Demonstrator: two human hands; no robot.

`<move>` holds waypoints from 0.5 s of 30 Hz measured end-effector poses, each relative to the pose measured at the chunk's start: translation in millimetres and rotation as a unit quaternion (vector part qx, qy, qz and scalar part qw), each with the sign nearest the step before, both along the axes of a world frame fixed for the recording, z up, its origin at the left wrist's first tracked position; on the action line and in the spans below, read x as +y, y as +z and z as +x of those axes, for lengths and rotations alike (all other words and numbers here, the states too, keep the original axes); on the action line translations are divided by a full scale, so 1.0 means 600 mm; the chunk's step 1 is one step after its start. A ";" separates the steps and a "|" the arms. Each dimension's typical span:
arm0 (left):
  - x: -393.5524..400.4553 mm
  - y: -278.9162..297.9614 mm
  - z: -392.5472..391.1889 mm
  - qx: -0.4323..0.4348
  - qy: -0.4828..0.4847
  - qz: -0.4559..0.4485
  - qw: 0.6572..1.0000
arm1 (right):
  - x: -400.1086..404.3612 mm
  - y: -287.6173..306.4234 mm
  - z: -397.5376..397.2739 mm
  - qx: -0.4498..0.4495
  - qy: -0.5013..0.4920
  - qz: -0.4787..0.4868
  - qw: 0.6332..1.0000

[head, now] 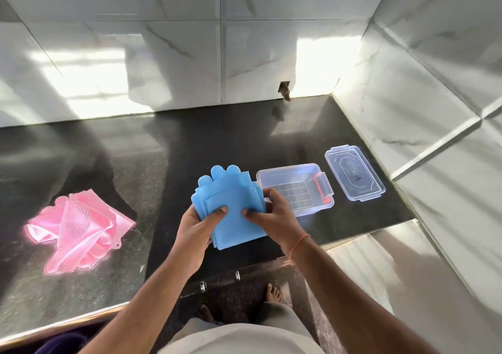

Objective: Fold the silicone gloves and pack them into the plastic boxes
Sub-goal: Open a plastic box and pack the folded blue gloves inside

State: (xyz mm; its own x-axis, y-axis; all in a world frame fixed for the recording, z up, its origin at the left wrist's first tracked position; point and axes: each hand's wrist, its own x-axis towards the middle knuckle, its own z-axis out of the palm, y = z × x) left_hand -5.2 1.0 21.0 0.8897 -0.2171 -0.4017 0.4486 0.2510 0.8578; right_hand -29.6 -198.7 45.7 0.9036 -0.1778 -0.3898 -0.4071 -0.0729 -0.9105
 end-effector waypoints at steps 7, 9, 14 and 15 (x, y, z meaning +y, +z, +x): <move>-0.127 0.057 0.016 0.059 -0.010 -0.089 0.994 | -0.172 0.097 0.068 -0.037 0.073 -0.117 0.990; -0.164 0.066 0.014 0.084 -0.017 -0.078 0.993 | -0.215 0.114 0.090 -0.031 0.109 -0.183 0.977; -0.243 0.067 0.003 0.162 0.000 -0.070 0.984 | -0.278 0.120 0.144 -0.013 0.228 -0.346 0.910; -0.254 0.065 0.002 0.175 0.008 -0.072 0.982 | -0.284 0.116 0.154 -0.016 0.249 -0.374 0.893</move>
